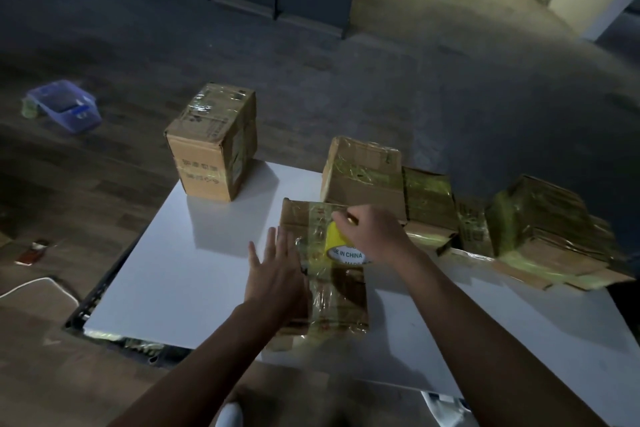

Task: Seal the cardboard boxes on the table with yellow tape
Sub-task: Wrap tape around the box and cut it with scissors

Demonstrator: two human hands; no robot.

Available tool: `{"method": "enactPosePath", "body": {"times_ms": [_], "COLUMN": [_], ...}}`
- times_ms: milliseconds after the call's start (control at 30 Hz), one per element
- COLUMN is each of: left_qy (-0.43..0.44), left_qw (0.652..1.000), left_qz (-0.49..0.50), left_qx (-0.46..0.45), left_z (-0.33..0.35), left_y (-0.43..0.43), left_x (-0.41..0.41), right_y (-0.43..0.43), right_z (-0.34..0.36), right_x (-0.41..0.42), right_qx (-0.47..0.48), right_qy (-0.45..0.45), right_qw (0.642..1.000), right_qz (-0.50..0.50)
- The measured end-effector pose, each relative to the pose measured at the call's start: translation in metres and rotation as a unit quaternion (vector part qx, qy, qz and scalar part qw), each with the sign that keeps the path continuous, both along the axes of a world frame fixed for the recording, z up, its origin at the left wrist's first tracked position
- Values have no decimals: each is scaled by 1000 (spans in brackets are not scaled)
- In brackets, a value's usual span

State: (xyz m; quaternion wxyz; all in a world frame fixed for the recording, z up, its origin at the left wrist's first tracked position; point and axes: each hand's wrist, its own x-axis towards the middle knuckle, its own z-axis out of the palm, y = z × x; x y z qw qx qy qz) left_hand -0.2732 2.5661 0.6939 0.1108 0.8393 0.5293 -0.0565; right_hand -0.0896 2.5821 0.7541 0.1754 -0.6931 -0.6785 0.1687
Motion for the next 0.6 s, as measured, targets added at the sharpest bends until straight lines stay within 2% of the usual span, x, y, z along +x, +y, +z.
{"method": "enactPosePath", "body": {"times_ms": [133,267,333,400,500,600], "left_qy": [-80,-95,-89,-85,-98,-81], "left_qw": [996,993,993,994,992,995], "left_qz": [-40,-50,-56,-59,-58,-54], "left_qx": [22,44,44,45,50,25], "left_z": [-13,-19,-20,-22,-24,-18], "left_y": [-5,-2,0,0,0,1], "left_x": [14,13,12,11,9,7], "right_y": [-4,-17,-23,-26,-26,-25], "right_z": [-2,-12,-17,-16,-4,0], "right_x": [4,18,22,22,29,49], "right_qx": [10,-24,-18,-12,8,-10], "right_qy": [26,181,230,209,110,22], "right_qw": [1000,983,971,976,994,998], "right_qz": [-7,-23,-55,-58,-28,-53]}}
